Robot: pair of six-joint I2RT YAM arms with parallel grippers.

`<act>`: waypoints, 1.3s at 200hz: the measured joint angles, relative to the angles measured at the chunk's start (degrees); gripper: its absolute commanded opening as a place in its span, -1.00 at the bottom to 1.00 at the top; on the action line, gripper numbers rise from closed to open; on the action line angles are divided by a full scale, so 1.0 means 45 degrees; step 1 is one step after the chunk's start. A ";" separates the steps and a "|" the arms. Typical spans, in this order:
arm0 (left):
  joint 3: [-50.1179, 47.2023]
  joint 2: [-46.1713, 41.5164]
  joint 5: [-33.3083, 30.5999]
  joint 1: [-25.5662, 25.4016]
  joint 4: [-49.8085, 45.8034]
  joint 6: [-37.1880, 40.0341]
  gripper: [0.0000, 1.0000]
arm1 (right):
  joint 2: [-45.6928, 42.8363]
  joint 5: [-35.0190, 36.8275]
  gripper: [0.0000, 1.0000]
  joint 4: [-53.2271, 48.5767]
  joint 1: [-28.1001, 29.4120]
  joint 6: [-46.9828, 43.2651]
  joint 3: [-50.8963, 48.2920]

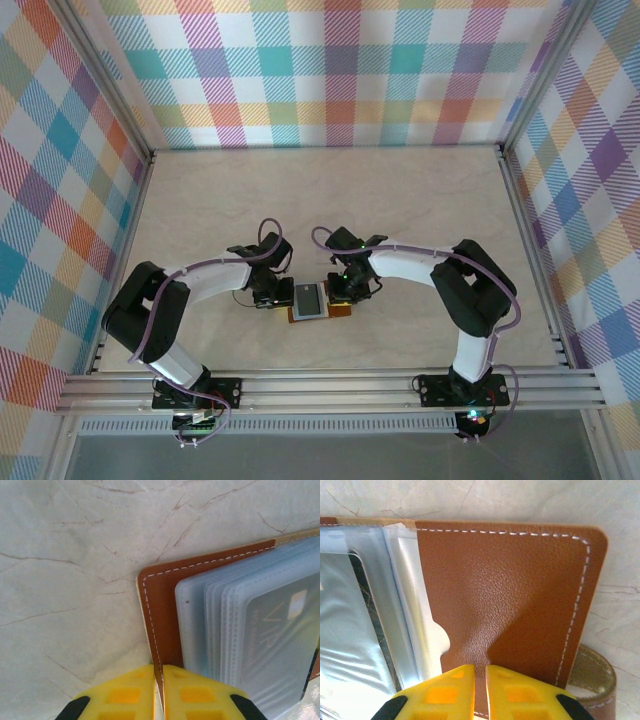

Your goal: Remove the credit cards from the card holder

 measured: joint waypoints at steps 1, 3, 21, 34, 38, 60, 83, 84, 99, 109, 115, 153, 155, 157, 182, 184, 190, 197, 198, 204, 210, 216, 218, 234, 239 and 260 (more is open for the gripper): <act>0.0000 0.0000 0.0000 0.0000 0.0000 -0.0005 -0.78 | 0.0000 0.0000 -0.67 0.0000 0.0000 0.0000 0.0000; 0.0000 -0.0005 -0.0010 0.0000 0.0000 0.0000 -0.78 | 0.0000 0.0000 -0.66 0.0000 0.0000 -0.0019 0.0000; 0.0005 -0.0141 -0.0219 0.0000 -0.0049 -0.0141 -0.77 | -0.0214 0.0024 -0.61 -0.0010 0.0000 -0.0087 -0.0146; 0.0015 -0.0355 -0.0461 0.0000 -0.0209 -0.0189 -0.75 | -0.0597 0.0039 -0.58 -0.0223 0.0000 -0.0126 -0.0345; 0.0029 -0.0437 -0.0534 0.0000 -0.0282 -0.0214 -0.74 | -0.0690 0.0029 -0.57 -0.0321 0.0000 -0.0136 -0.0374; 0.0486 -0.0860 -0.0792 0.0000 -0.0908 -0.0267 -0.65 | -0.1248 -0.0039 -0.56 -0.0627 0.0000 -0.0185 -0.0403; 0.1248 -0.1117 -0.0845 -0.0029 -0.1171 -0.0393 -0.60 | -0.1569 -0.0330 -0.55 -0.0685 0.0000 -0.0223 -0.0306; 0.1273 -0.1122 -0.0845 -0.0029 -0.1171 -0.0398 -0.60 | -0.1574 -0.0345 -0.55 -0.0685 0.0000 -0.0228 -0.0301; 0.1661 -0.1151 -0.0831 -0.0102 -0.1151 -0.0534 -0.60 | -0.1603 -0.0602 -0.54 -0.0670 0.0000 -0.0223 -0.0131; 0.1802 -0.1122 -0.0797 -0.0199 -0.1117 -0.0568 -0.60 | -0.1603 -0.0758 -0.54 -0.0631 0.0000 -0.0219 -0.0039; 0.1851 -0.1078 -0.0758 -0.0267 -0.1112 -0.0583 -0.60 | -0.1603 -0.0860 -0.54 -0.0612 0.0000 -0.0214 0.0019; 0.1914 -0.0204 -0.0588 -0.0505 -0.1025 -0.0622 -0.62 | -0.1491 -0.1549 -0.55 -0.0151 0.0000 -0.0029 0.0398; 0.1909 -0.0160 -0.0597 -0.0505 -0.1020 -0.0622 -0.62 | -0.1472 -0.1588 -0.56 -0.0131 0.0000 -0.0019 0.0423; 0.1904 -0.0117 -0.0597 -0.0505 -0.1020 -0.0622 -0.62 | -0.1443 -0.1627 -0.56 -0.0107 0.0000 -0.0015 0.0447; 0.1715 0.0165 -0.0646 -0.0505 -0.0923 -0.0612 -0.64 | -0.1083 -0.1991 -0.56 0.0384 0.0000 0.0068 0.0588; 0.1681 0.0170 -0.0656 -0.0505 -0.0913 -0.0612 -0.65 | -0.1064 -0.2025 -0.56 0.0427 0.0000 0.0073 0.0588; 0.1598 0.0204 -0.0656 -0.0505 -0.0879 -0.0612 -0.65 | -0.1015 -0.2098 -0.56 0.0520 -0.0005 0.0102 0.0588; 0.1496 0.0248 -0.0675 -0.0505 -0.0821 -0.0607 -0.66 | -0.0971 -0.2195 -0.56 0.0641 -0.0024 0.0131 0.0588; 0.1477 0.0253 -0.0685 -0.0505 -0.0816 -0.0607 -0.66 | -0.0967 -0.2210 -0.56 0.0670 -0.0029 0.0155 0.0588; 0.1413 0.0296 -0.0704 -0.0505 -0.0801 -0.0602 -0.67 | -0.0957 -0.2278 -0.56 0.0777 -0.0068 0.0175 0.0583; 0.1355 0.0340 -0.0748 -0.0505 -0.0787 -0.0602 -0.68 | -0.0952 -0.2351 -0.54 0.0894 -0.0087 0.0209 0.0583; 0.1302 0.0389 -0.0763 -0.0505 -0.0772 -0.0593 -0.69 | -0.0947 -0.2414 -0.52 0.1025 -0.0112 0.0243 0.0583; 0.1292 0.0403 -0.0763 -0.0505 -0.0772 -0.0583 -0.69 | -0.0942 -0.2443 -0.52 0.1069 -0.0121 0.0248 0.0583; 0.1166 0.0476 -0.0753 -0.0505 -0.0670 -0.0563 -0.71 | -0.0869 -0.2662 -0.49 0.1423 -0.0160 0.0262 0.0578; 0.1132 0.0476 -0.0753 -0.0505 -0.0622 -0.0563 -0.71 | -0.0826 -0.2735 -0.47 0.1525 -0.0175 0.0272 0.0573; 0.1059 0.0476 -0.0753 -0.0505 -0.0427 -0.0559 -0.72 | -0.0529 -0.3050 -0.44 0.1938 -0.0238 0.0306 0.0515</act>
